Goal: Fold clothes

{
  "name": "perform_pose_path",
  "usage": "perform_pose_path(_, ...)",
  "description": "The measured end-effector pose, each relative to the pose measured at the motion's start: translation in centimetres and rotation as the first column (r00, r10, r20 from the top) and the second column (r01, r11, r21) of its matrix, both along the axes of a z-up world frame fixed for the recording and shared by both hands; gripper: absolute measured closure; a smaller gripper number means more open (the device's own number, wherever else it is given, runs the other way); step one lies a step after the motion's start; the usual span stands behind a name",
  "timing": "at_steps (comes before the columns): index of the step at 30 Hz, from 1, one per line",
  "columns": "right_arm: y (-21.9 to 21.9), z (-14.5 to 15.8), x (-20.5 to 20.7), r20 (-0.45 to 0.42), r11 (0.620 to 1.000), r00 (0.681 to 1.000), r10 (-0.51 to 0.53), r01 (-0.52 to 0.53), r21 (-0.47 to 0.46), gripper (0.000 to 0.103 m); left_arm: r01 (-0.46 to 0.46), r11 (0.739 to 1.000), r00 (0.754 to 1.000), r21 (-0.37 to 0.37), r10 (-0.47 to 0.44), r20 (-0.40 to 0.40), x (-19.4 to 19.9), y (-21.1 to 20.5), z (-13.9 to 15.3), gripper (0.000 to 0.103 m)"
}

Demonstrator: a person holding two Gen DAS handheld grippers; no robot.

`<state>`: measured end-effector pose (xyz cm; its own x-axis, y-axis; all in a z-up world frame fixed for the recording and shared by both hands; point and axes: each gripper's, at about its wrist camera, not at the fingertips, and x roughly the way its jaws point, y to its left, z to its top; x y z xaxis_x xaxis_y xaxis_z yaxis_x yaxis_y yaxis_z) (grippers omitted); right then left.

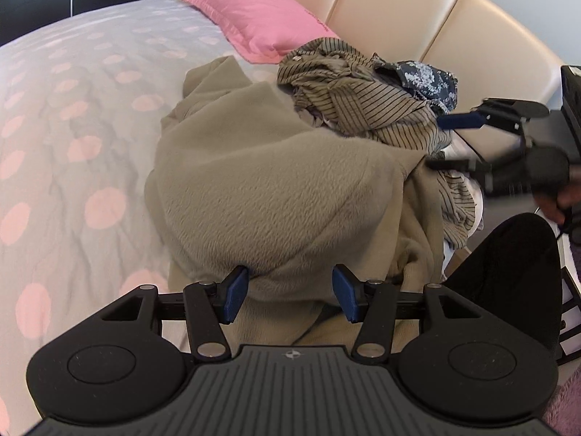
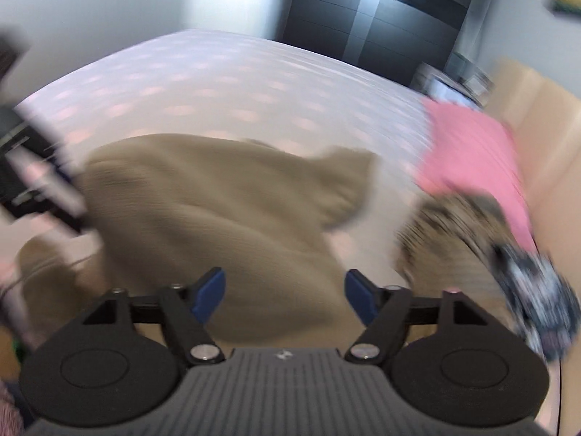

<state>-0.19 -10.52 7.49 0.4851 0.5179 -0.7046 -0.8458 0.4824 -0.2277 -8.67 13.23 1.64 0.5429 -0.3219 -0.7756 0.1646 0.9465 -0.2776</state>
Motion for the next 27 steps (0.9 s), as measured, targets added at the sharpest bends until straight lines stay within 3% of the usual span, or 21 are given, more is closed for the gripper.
perform_pose_path(5,4.4,-1.2,-3.5,0.077,0.966,0.964,0.256,-0.251,-0.066,0.018,0.007,1.000,1.000,-0.006,-0.007,0.030,0.5,-0.3,0.9,0.054)
perform_pose_path(8,6.5,-2.1,-4.4,0.107,0.951,0.946,0.306,-0.297,-0.091,0.018,0.008,1.000,0.999,-0.029,-0.007,0.054,0.9,-0.5,1.4,0.054)
perform_pose_path(11,7.5,-2.4,-4.6,0.058,0.954,0.953,0.298,-0.296,-0.040,0.020,0.007,0.998,0.997,-0.058,-0.002,0.079,1.4,-0.5,1.8,0.054)
perform_pose_path(12,7.7,-2.4,-4.7,0.038,0.956,0.956,0.292,-0.292,-0.021,0.028,0.006,0.998,0.996,-0.068,0.000,0.087,1.5,-0.5,2.0,0.054)
perform_pose_path(13,7.8,-2.3,-4.6,0.031,0.962,0.962,0.272,-0.271,-0.017,0.036,0.006,0.997,0.995,-0.077,0.001,0.095,1.8,-0.5,2.1,0.054)
perform_pose_path(15,7.6,-2.0,-3.9,0.003,0.976,0.976,0.219,-0.219,-0.002,0.089,0.007,0.995,0.994,-0.095,0.004,0.112,2.2,-0.5,2.4,0.054)
perform_pose_path(19,5.3,-0.1,-1.2,-0.071,0.994,0.994,0.088,-0.083,0.066,0.092,0.017,0.992,0.981,-0.126,0.008,0.193,2.4,0.3,3.8,0.054)
perform_pose_path(23,1.3,3.1,1.4,0.012,0.991,0.995,-0.100,0.098,0.093,0.092,-0.026,0.995,0.970,-0.100,0.049,0.237,2.9,2.0,4.8,0.049)
perform_pose_path(27,-1.9,5.3,4.8,0.107,0.960,0.956,-0.272,0.263,0.092,0.093,-0.068,0.996,0.972,-0.054,0.078,0.223,4.7,3.2,4.4,0.049)
